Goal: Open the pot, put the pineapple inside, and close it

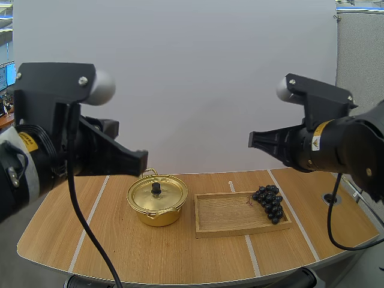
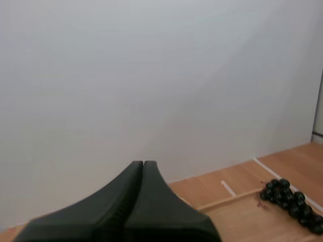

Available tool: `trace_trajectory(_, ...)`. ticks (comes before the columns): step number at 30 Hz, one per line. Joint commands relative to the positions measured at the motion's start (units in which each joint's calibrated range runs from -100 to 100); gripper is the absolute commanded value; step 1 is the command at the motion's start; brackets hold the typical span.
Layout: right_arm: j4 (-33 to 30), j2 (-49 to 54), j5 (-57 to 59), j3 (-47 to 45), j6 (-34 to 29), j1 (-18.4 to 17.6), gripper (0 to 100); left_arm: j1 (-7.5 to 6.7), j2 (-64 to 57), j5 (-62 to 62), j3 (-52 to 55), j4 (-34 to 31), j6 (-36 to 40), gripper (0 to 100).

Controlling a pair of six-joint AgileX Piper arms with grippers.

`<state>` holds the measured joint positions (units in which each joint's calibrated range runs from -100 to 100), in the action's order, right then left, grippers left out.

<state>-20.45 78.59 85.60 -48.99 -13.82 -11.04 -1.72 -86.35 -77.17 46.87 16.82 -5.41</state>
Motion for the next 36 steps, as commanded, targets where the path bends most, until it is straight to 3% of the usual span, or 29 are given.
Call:
trace_trajectory(1, -5.8, 8.8, -9.9, -0.2, -0.5, 0.3, 0, 0.99, -6.6, 16.2, 2.7, 0.7, 4.6, 0)
trace_trajectory(8, -9.1, 17.7, -26.2, -0.2, -0.5, 0.8, 0, 1.05, -13.2, 24.1, 3.5, 1.3, 4.6, 0)
trace_trajectory(15, -9.2, 20.3, -39.7, -0.2, -0.5, 5.5, 0, 1.05, -13.7, 28.3, 3.5, 1.4, 7.3, 0)
trace_trajectory(21, -4.4, 20.3, -43.4, -0.6, -0.5, 8.2, 0, 1.92, -13.7, 29.4, 3.5, 1.4, 8.3, 0)
trace_trajectory(28, -5.2, 20.3, -51.2, -11.1, -0.4, 8.7, 0, 1.91, -13.7, 34.5, 8.3, 1.4, 7.0, 0)
trace_trajectory(36, -6.8, 20.4, -74.8, -25.4, 2.7, 9.5, 0, 1.91, -13.7, 45.3, 20.4, 1.4, 5.5, 0)
